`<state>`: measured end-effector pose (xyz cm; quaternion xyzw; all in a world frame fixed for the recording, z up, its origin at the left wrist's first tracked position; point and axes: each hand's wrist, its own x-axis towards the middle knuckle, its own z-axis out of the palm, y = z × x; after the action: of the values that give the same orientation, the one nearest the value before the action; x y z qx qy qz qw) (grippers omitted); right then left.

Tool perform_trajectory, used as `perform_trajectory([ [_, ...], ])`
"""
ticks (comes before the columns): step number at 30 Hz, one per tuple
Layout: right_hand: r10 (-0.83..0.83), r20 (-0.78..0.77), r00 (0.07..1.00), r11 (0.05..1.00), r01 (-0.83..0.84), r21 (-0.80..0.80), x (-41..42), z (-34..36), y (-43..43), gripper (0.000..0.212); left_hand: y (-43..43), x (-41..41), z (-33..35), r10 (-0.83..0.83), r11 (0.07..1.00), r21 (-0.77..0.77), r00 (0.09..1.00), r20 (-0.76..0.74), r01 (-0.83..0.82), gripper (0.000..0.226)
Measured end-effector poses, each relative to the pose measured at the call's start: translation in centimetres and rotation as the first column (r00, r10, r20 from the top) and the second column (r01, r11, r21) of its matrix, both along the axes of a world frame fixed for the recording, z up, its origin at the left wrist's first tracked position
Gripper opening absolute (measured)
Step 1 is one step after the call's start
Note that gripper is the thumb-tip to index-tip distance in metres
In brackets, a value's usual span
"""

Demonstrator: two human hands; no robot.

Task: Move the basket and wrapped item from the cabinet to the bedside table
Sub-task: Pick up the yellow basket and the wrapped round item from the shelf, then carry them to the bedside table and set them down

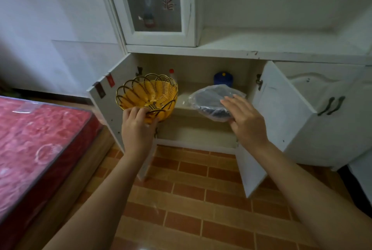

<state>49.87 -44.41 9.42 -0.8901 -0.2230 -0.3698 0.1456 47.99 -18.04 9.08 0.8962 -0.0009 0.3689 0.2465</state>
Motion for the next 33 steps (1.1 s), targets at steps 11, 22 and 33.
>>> perform_trajectory([
  [11,0.259,-0.040,0.965,0.966,-0.258,0.018,-6.2,0.8,12.2,0.040,12.1,-14.1,0.7,0.295,0.955,0.024,0.954,0.042,-0.297,0.029],
  [22,0.682,-0.021,0.731,0.731,-0.683,0.003,-11.4,0.5,29.2,0.038,21.9,-30.8,0.8,0.662,0.748,0.008,0.746,0.073,-0.664,0.024],
  [33,0.944,0.064,0.323,0.320,-0.946,0.053,-20.6,0.7,43.2,0.039,24.2,-45.8,0.9,0.946,0.323,0.012,0.323,0.024,-0.946,0.024],
])
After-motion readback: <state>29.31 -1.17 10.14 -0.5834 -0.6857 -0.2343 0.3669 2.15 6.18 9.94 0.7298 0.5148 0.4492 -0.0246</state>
